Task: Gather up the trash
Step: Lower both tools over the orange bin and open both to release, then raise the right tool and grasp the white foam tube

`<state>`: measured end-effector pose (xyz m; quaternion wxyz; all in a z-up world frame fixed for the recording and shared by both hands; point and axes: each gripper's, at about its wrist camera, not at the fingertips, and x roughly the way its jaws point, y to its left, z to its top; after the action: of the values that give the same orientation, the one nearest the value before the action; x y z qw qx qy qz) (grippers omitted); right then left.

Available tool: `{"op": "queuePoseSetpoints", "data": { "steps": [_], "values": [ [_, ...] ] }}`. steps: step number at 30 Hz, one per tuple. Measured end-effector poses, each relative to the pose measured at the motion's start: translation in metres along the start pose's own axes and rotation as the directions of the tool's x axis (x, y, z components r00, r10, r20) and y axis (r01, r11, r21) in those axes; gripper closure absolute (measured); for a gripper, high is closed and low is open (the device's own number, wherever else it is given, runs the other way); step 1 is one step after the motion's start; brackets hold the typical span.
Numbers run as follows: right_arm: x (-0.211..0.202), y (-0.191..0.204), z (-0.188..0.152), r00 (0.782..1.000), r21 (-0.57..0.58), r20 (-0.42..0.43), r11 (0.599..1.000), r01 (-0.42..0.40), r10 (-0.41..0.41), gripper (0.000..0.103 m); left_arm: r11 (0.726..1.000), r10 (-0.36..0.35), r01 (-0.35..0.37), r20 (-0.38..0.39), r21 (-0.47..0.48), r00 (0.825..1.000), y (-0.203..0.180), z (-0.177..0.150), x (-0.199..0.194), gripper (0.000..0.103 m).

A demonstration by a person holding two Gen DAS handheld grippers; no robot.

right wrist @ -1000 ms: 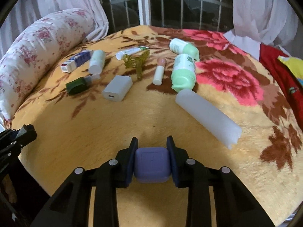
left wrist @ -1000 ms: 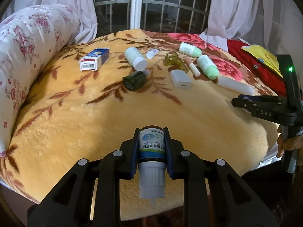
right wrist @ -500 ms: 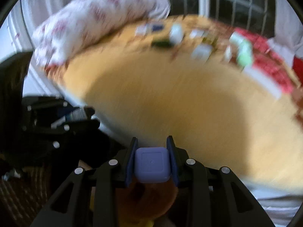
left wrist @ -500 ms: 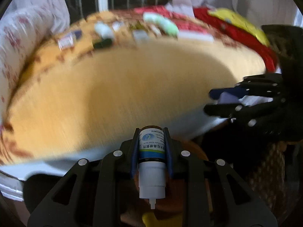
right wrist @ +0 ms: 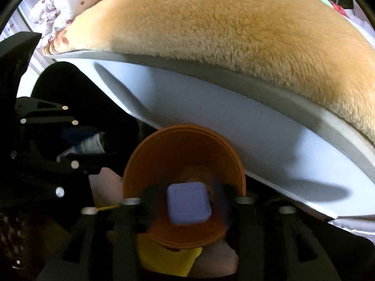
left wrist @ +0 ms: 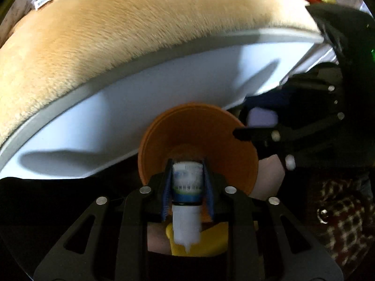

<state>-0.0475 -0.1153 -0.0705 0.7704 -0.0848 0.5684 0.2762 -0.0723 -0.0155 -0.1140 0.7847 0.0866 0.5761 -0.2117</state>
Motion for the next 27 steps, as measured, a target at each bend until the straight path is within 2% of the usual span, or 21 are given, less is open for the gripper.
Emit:
{"op": "queuePoseSetpoints", "data": {
  "steps": [1,3,8,13,15,16,18,21,25,27],
  "values": [
    [-0.001,0.001,0.0,1.0,-0.007,0.007,1.0,0.011,-0.011,0.038,1.0,0.016,-0.015,-0.005,0.004,1.0,-0.001,0.0,0.001,0.058],
    [0.0,0.004,0.0,1.0,-0.014,0.005,1.0,0.012,-0.012,0.038,0.999,0.042,-0.042,-0.001,0.01,0.999,-0.001,0.0,0.0,0.046],
    [-0.008,0.001,0.0,0.999,-0.015,0.035,1.0,0.022,-0.021,0.038,0.999,0.043,-0.043,0.038,-0.006,0.998,0.007,0.004,-0.012,0.045],
    [-0.058,-0.009,0.013,0.985,-0.024,0.175,1.0,-0.006,0.01,0.038,0.998,0.059,-0.057,0.144,-0.019,0.988,0.016,0.018,-0.047,0.045],
    [-0.092,-0.021,0.022,0.962,-0.022,0.275,1.0,0.004,0.002,0.034,0.997,0.071,-0.067,0.214,-0.029,0.974,0.016,0.029,-0.068,0.045],
    [-0.106,-0.028,0.027,0.947,-0.019,0.319,1.0,0.024,-0.016,0.029,0.997,0.078,-0.072,0.238,-0.034,0.968,0.018,0.034,-0.076,0.045],
    [-0.133,-0.049,0.043,0.909,-0.009,0.403,0.992,0.122,-0.108,0.025,0.995,0.096,-0.085,0.281,-0.051,0.955,0.024,0.048,-0.09,0.045],
    [-0.147,-0.09,0.07,0.865,0.026,0.442,0.967,0.253,-0.238,0.025,0.991,0.125,-0.099,0.336,-0.093,0.933,0.027,0.075,-0.104,0.045],
    [-0.142,-0.143,0.102,0.849,0.067,0.417,0.943,0.327,-0.324,0.025,0.984,0.158,-0.116,0.372,-0.132,0.915,0.034,0.102,-0.114,0.045],
    [-0.131,-0.166,0.118,0.857,0.062,0.387,0.937,0.344,-0.34,0.025,0.982,0.167,-0.118,0.379,-0.149,0.91,0.041,0.114,-0.114,0.045]
  ]
}}
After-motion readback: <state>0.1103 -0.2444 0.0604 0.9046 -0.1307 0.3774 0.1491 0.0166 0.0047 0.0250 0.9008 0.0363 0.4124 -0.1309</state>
